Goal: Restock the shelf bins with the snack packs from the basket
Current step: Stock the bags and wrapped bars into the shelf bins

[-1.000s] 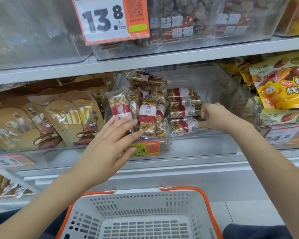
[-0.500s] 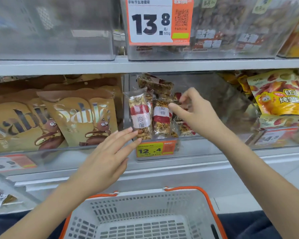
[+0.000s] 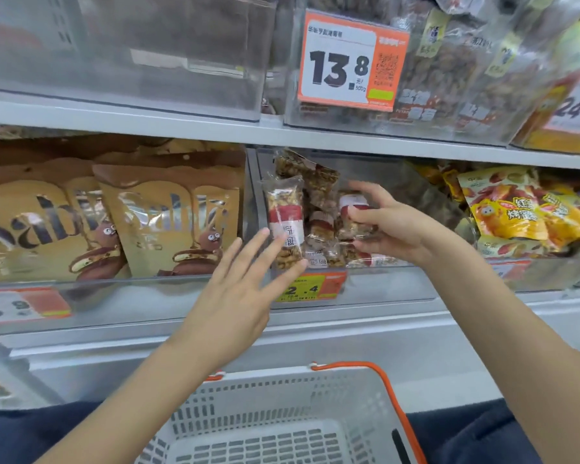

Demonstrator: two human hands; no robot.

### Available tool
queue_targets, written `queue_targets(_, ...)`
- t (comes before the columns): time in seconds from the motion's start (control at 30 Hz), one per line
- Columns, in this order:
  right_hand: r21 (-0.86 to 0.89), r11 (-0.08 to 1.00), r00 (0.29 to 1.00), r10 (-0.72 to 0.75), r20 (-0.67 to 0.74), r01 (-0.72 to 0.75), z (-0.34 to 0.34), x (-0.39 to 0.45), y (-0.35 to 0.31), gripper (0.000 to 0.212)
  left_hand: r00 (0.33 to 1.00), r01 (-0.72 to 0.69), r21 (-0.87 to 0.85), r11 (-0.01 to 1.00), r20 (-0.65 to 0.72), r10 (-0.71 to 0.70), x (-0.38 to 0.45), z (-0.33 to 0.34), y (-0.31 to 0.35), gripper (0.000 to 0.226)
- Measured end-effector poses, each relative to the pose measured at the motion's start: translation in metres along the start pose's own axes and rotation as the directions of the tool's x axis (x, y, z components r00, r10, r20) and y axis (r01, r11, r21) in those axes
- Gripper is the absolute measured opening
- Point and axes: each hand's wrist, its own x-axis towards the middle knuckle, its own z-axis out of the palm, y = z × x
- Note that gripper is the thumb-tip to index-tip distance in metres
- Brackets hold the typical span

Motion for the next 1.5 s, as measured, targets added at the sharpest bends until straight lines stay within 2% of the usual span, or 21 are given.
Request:
queue_targets(0.07,-0.023,1.0,0.989,-0.005,-0.149,0.001,-0.022,-0.01,0.003,0.024,1.0,-0.028,0.048,0.998,0.015,0.027,0.004,0.005,0.005,0.086)
queue_targets(0.17,-0.228,0.962,0.932,0.06,-0.356,-0.15,-0.038,-0.01,0.014,0.024,0.999,-0.011,0.055,0.998,0.046,0.008,0.008,0.008,0.013,0.088)
queue_targets(0.23,-0.25,0.941,0.922,0.127,-0.367,-0.229,-0.037,-0.003,0.02,0.024,0.998,0.011,0.034,0.999,0.056,-0.013,0.007,0.01,0.016,0.095)
queue_targets(0.37,-0.257,0.921,0.93,0.212,-0.299,-0.293,-0.033,0.016,0.024,0.036,0.999,-0.004,0.038,0.999,0.053,0.002,0.004,0.015,0.013,0.105)
queue_targets(0.47,-0.463,0.842,0.955,0.187,-0.23,-0.277,-0.03,0.027,0.03,0.039,0.999,-0.019,0.033,0.999,0.035,0.018,0.004,0.017,0.01,0.106)
queue_targets(0.53,-0.646,0.74,0.978,0.079,-0.191,-0.186,-0.028,0.033,0.037,0.036,1.0,-0.013,0.026,1.0,0.015,0.013,0.004,0.017,0.011,0.105)
queue_targets(0.63,-0.766,0.635,0.984,-0.05,-0.173,-0.102,-0.032,0.037,0.045,0.032,1.0,-0.013,0.025,1.0,0.007,0.013,0.003,0.019,0.012,0.104)
queue_targets(0.67,-0.822,0.564,0.986,-0.075,-0.152,-0.084,-0.034,0.038,0.045,0.033,1.0,-0.012,0.026,1.0,0.009,0.012,0.002,0.018,0.011,0.104)
queue_targets(0.73,-0.952,0.302,0.991,-0.099,-0.085,-0.052,-0.037,0.038,0.042,0.037,1.0,-0.007,0.029,1.0,0.014,0.006,0.002,0.018,0.011,0.103)
queue_targets(0.8,-0.998,0.055,0.993,-0.12,-0.008,-0.002,-0.037,0.038,0.036,0.039,1.0,-0.001,0.032,0.999,0.015,0.0,0.002,0.018,0.013,0.102)
queue_targets(0.9,-0.991,-0.099,0.97,-0.218,0.112,0.093,-0.038,0.044,0.037,0.024,1.0,0.005,0.042,0.999,0.019,-0.006,0.004,0.019,0.014,0.101)
queue_targets(1.0,-0.99,-0.038,0.961,-0.239,0.141,0.136,-0.039,0.054,0.045,0.021,1.0,0.006,0.044,0.999,0.028,-0.007,0.004,0.02,0.014,0.102)
queue_targets(1.23,-0.951,0.218,0.972,-0.132,0.194,0.219,-0.05,0.062,0.044,0.044,0.999,0.0,0.055,0.998,0.05,-0.003,0.004,0.019,0.013,0.102)
queue_targets(1.27,-0.937,0.275,0.973,-0.148,0.179,0.214,-0.052,0.058,0.042,0.043,0.998,0.002,0.053,0.999,0.055,-0.005,0.004,0.019,0.013,0.102)
queue_targets(1.33,-0.854,0.456,0.95,-0.285,0.126,0.25,-0.048,0.048,0.035,0.037,0.998,0.003,0.048,0.999,0.068,-0.007,0.004,0.019,0.014,0.102)
queue_targets(1.4,-0.666,0.654,0.896,-0.441,0.052,0.36,-0.029,0.035,0.023,0.027,0.997,0.004,0.045,0.999,0.078,-0.008,0.004,0.019,0.014,0.102)
queue_targets(1.43,-0.567,0.726,0.89,-0.454,0.03,0.39,-0.016,0.03,0.016,0.025,0.997,0.005,0.041,0.999,0.08,-0.008,0.004,0.018,0.013,0.101)
queue_targets(1.5,-0.447,0.811,0.917,-0.393,0.065,0.378,0.011,0.023,0.004,0.027,0.997,0.002,0.021,1.0,0.072,-0.004,0.005,0.015,0.012,0.097)
